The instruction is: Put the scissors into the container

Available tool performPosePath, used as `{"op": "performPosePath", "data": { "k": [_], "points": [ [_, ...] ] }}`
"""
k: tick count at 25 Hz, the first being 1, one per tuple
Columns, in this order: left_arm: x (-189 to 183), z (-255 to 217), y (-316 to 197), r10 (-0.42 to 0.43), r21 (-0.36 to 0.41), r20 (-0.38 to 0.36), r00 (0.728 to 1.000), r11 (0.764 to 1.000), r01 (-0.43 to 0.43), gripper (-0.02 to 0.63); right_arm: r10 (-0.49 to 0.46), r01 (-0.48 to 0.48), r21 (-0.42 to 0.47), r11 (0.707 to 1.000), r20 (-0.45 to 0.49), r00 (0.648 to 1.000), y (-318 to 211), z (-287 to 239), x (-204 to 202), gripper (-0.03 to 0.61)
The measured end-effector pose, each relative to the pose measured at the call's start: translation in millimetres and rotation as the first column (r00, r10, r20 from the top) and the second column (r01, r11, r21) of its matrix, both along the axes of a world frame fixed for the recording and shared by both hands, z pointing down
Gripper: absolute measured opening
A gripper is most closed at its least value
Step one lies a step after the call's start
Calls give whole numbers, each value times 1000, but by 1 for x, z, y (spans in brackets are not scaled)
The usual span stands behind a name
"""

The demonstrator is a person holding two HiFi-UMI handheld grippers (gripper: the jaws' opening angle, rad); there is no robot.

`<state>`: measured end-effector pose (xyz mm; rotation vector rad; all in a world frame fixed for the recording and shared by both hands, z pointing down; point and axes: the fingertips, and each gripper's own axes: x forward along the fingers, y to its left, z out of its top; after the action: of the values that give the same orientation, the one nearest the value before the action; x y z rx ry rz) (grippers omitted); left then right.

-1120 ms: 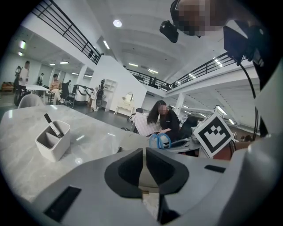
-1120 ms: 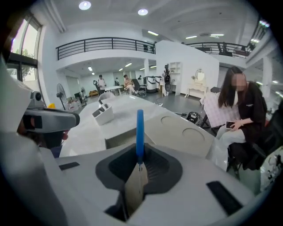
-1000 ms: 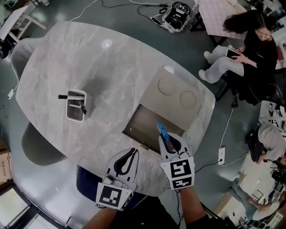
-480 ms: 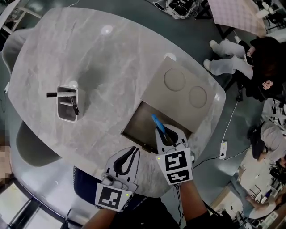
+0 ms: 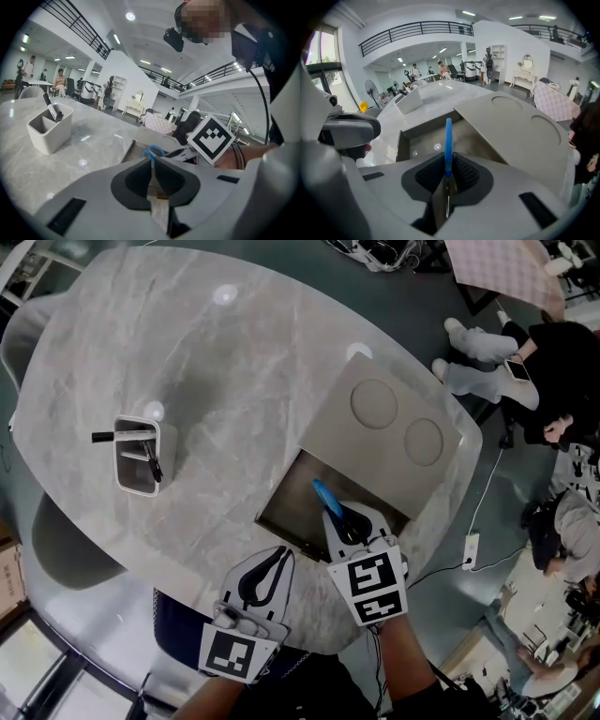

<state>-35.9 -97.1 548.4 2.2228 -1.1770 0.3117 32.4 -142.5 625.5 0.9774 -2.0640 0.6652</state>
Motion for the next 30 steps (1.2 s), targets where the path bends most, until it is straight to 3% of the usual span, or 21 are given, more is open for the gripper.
{"op": "performPosePath", "data": {
  "k": [7, 11, 17, 24, 30],
  "points": [
    [0, 3, 1, 3, -4, -3, 1000, 1000, -3, 34, -13, 15, 42, 999, -53, 999, -1, -1, 5, 48],
    [-1, 0, -5, -1, 34, 1, 1000, 999, 1, 34, -19, 23, 40, 999, -85, 996, 1, -3, 14, 124],
    [3, 1, -2, 3, 16, -7, 1000, 1000, -3, 34, 7, -4, 33, 999, -91, 996, 3, -6, 36, 140],
    [5, 2, -4, 5, 41, -7, 1000, 999, -5, 34, 24, -14, 78, 997, -123, 992, -1, -8, 41, 14],
    [8, -5, -7, 7, 43, -10, 1000, 999, -7, 34, 48, -42, 77, 996, -74, 996, -1, -18, 41, -3]
  ]
}}
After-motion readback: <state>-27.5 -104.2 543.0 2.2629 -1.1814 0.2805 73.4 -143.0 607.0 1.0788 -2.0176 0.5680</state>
